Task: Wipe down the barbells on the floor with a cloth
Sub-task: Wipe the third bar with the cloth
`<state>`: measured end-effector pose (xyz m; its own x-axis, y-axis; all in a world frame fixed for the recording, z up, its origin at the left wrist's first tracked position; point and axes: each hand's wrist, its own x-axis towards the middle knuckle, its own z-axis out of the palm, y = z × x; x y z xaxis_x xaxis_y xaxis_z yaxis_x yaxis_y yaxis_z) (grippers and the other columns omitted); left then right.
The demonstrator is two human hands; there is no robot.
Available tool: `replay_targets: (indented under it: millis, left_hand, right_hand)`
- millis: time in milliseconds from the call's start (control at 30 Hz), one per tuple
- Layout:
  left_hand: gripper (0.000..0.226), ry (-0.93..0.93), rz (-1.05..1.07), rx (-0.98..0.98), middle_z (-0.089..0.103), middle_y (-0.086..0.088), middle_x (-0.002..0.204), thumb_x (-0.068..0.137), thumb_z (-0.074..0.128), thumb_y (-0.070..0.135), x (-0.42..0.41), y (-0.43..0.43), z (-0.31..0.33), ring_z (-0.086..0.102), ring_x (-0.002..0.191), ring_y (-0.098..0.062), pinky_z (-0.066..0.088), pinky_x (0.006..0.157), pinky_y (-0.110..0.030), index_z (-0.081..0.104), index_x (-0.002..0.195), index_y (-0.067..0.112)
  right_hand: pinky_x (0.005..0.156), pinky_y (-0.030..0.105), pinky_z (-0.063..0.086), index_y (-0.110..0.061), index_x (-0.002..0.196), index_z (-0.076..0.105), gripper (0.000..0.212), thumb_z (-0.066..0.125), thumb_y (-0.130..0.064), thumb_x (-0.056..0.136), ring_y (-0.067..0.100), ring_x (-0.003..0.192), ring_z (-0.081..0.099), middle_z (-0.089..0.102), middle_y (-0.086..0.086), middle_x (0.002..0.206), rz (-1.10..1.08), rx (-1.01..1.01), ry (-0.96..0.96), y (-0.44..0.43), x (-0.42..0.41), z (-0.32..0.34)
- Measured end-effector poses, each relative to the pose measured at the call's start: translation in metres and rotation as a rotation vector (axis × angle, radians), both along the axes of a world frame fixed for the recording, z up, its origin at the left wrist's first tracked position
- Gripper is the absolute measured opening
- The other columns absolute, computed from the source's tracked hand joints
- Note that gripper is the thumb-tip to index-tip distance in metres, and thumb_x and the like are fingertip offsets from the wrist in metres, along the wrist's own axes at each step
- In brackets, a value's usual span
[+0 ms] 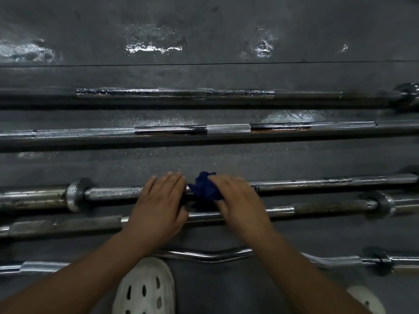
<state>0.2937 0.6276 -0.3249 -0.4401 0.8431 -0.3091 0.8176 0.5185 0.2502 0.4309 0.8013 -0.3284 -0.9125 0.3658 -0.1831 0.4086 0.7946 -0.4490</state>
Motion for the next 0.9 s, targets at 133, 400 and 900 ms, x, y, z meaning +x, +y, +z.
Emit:
replay_targets:
  millis: [133, 400, 900]
  left_hand:
    - [0.066, 0.021, 0.007, 0.021, 0.055, -0.009, 0.141, 0.078, 0.043, 0.037, -0.009, -0.005, -0.001, 0.049, 0.133, -0.029, 0.034, 0.113, -0.051, 0.054, 0.136, 0.008]
    - [0.067, 0.012, 0.036, 0.068, 0.050, -0.011, 0.146, 0.078, 0.043, 0.035, -0.010, -0.004, 0.001, 0.044, 0.137, -0.029, 0.029, 0.116, -0.049, 0.053, 0.138, 0.006]
    - [0.073, 0.063, 0.026, 0.050, 0.042, -0.013, 0.153, 0.079, 0.042, 0.037, -0.024, 0.005, 0.008, 0.039, 0.141, -0.031, 0.025, 0.116, -0.046, 0.046, 0.144, 0.005]
  right_hand:
    - [0.087, 0.037, 0.048, -0.022, 0.130, 0.061, 0.045, 0.063, -0.010, 0.086, 0.030, 0.101, 0.062, 0.067, 0.006, 0.117, -0.286, 0.018, -0.031, 0.071, 0.030, -0.011]
    - [0.094, 0.037, 0.042, -0.012, 0.119, 0.064, 0.049, 0.058, 0.004, 0.073, 0.034, 0.105, 0.052, 0.058, 0.016, 0.121, -0.407, 0.115, 0.095, 0.018, 0.034, -0.009]
    - [0.098, 0.032, 0.039, -0.016, 0.118, 0.067, 0.047, 0.058, 0.004, 0.077, 0.030, 0.112, 0.048, 0.053, 0.010, 0.121, -0.606, 0.064, 0.188, 0.052, -0.013, -0.009]
